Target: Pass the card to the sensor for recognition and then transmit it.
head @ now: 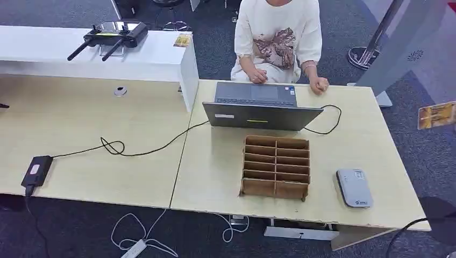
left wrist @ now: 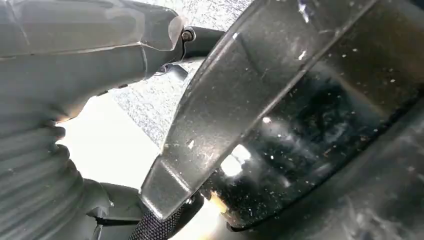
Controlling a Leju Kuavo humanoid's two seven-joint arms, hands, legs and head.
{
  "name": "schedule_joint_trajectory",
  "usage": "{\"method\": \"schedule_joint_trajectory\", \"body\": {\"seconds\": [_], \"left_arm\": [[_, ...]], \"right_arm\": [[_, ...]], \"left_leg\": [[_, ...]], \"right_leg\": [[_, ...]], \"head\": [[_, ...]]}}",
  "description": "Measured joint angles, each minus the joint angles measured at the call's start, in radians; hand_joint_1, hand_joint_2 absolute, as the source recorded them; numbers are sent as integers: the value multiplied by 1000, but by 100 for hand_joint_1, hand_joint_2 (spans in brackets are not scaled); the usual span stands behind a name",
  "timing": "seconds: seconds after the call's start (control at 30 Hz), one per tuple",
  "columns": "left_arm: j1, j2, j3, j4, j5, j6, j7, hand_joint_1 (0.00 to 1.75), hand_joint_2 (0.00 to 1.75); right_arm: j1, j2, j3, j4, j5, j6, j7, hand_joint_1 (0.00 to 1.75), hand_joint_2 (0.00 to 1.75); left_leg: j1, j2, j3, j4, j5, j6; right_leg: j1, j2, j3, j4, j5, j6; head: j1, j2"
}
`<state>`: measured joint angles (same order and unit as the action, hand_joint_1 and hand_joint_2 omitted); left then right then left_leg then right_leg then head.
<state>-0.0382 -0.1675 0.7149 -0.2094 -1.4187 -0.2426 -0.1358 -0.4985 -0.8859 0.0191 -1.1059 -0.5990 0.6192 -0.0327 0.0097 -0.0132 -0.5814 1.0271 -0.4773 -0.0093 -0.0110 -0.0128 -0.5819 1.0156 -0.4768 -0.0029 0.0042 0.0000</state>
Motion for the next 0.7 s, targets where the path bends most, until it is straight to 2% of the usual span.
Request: {"method": "schedule_joint_trajectory", "body": {"seconds": [0.13, 0.23, 0.43, 0.63, 0.7], "left_arm": [[0, 2, -2, 0, -8, 0, -12, 0, 175], [0, 2, -6, 0, -9, -1, -18, 0, 175], [0, 2, -8, 0, -13, -3, -18, 0, 175], [-1, 2, -9, 0, -14, -3, -18, 0, 175], [-1, 2, -14, 0, -15, -6, -18, 0, 175]], "right_arm": [[80, -80, 8, -38, -43, 9, 57, 175, 175], [112, -106, 28, -51, -43, 6, 75, 175, 175], [119, -127, 73, -54, -26, 17, 91, 175, 175], [115, -127, 81, -52, -21, 20, 94, 175, 175], [94, -127, 126, -33, 2, 32, 96, 175, 175]], "left_leg": [[0, 1, -1, 0, 0, 0], [0, 3, 1, 0, -1, 1], [0, 3, 1, 0, -1, 1], [0, 3, 1, 0, -1, 1], [0, 4, 1, 0, -1, 1]], "right_leg": [[0, 1, 0, 0, 0, 0], [0, 3, 0, 0, 0, 0], [-1, 3, 0, 1, 0, 0], [-1, 4, 0, 1, 0, 0], [-1, 4, 0, 1, 0, 0]], "head": [[0, 0], [0, 0], [0, 0], [0, 0], [-1, 0]]}}
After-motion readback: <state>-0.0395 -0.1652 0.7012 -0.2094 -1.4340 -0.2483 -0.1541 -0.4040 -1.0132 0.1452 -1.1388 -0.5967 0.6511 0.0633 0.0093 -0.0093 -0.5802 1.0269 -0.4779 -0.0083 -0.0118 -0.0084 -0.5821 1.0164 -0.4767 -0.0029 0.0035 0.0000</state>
